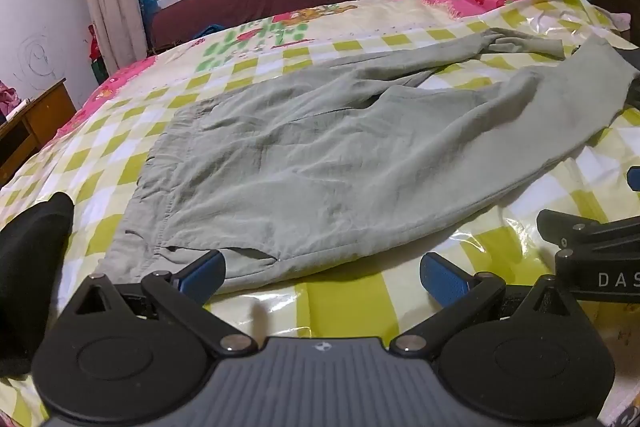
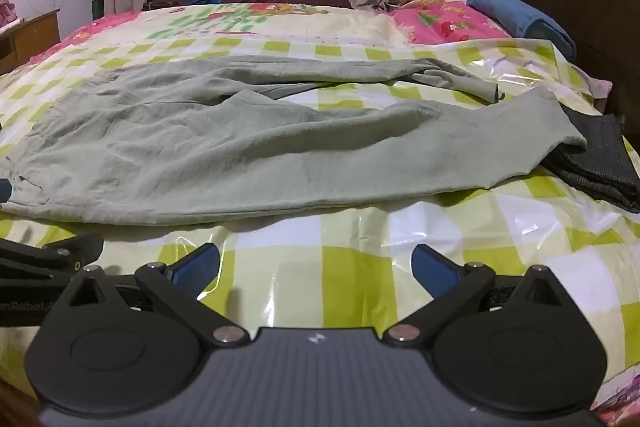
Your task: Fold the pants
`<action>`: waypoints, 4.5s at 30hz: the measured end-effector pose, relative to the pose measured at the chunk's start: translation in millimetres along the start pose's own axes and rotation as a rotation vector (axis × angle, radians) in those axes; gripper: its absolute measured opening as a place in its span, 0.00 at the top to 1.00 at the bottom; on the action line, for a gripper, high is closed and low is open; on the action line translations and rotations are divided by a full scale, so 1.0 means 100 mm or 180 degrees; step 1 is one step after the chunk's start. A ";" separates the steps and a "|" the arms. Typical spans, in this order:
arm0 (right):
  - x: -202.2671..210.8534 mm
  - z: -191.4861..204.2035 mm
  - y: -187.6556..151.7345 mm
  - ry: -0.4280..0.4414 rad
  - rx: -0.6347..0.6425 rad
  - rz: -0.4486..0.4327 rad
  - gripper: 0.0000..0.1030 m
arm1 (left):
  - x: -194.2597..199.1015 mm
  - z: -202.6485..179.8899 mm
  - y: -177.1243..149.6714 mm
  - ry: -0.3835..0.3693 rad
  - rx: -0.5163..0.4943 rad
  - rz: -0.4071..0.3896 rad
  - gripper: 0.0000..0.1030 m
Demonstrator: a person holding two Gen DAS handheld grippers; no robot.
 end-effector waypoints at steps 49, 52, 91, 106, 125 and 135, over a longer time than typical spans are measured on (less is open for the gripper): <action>-0.01 0.07 -0.01 0.0136 0.0050 0.0044 0.07 | 0.00 -0.03 0.00 0.0085 -0.0045 0.0031 0.00; -0.02 0.07 0.00 0.0155 0.0049 0.0047 0.08 | -0.01 -0.02 0.01 0.0085 -0.0030 0.0032 0.00; -0.26 1.85 0.27 0.1593 0.1798 -0.0122 0.78 | -0.40 1.61 -0.08 0.0138 0.0723 0.0409 0.45; 0.18 2.92 0.12 0.2206 0.2079 -0.0081 0.74 | -0.07 2.31 -0.33 0.0588 0.0774 0.0390 0.66; -0.62 -2.04 0.41 -0.0546 -0.1499 0.0406 0.53 | -0.29 0.86 0.38 0.0151 -0.0034 0.0045 0.52; -1.20 -2.44 0.50 0.0039 -0.2377 0.0232 0.97 | -0.54 -0.12 0.70 -0.0247 -0.0559 0.0077 0.51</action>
Point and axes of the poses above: each gripper's, at about its wrist camera, not at the fingertips, and x roughly against the way its jaws point, z to its left, y to its top, the point moved 3 cm from there along -x, roughly the way its jaws point, and after that the axes turned 3 degrees about -y, right-handed, at the moved point
